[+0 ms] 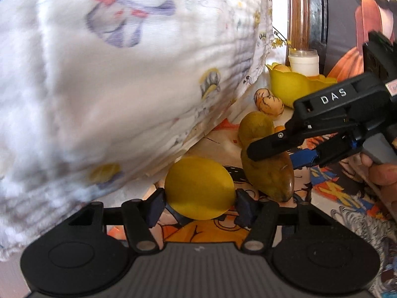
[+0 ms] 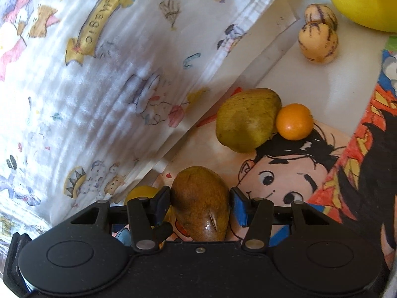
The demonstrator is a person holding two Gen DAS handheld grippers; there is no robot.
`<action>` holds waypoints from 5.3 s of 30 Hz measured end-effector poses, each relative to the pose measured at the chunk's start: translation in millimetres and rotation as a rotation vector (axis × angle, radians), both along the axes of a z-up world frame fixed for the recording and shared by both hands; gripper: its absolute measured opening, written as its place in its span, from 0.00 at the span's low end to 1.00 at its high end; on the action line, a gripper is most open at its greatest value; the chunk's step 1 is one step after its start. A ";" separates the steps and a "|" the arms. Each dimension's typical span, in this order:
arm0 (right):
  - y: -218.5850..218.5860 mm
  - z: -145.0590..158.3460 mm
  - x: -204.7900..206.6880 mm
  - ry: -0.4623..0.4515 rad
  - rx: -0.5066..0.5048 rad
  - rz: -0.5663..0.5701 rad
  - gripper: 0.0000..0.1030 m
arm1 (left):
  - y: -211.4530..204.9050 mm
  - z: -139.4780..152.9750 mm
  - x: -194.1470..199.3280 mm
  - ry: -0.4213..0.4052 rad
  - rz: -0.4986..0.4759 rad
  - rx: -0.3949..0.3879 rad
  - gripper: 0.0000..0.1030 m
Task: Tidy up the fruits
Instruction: 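Carry the brown oval fruit and lemon toward the metal tray with both tools, then lower the lemon and brown oval fruit onto the tray and open both tools, then lift both open tools away from the tray toward the remaining fruits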
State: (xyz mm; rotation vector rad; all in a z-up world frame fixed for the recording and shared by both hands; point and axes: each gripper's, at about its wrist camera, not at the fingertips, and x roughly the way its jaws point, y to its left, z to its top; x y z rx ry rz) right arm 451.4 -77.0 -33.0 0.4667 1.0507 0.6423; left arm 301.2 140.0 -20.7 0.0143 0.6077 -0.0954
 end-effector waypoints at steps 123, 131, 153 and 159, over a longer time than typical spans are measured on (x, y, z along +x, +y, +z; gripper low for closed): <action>-199.9 74.1 -376.2 -0.380 -0.490 -0.203 0.99 | -171.1 34.2 -237.0 -0.022 -0.022 -0.038 1.00; -170.0 69.7 -392.0 -0.365 -0.526 -0.167 0.99 | -149.3 30.9 -249.7 -0.019 0.011 -0.026 1.00; -135.5 94.9 -350.6 -0.507 -0.394 0.030 0.99 | -109.6 31.3 -214.2 0.012 0.106 0.042 1.00; -151.4 101.2 -319.6 -0.517 -0.364 0.001 0.99 | -103.9 35.6 -190.2 0.007 0.074 0.068 1.00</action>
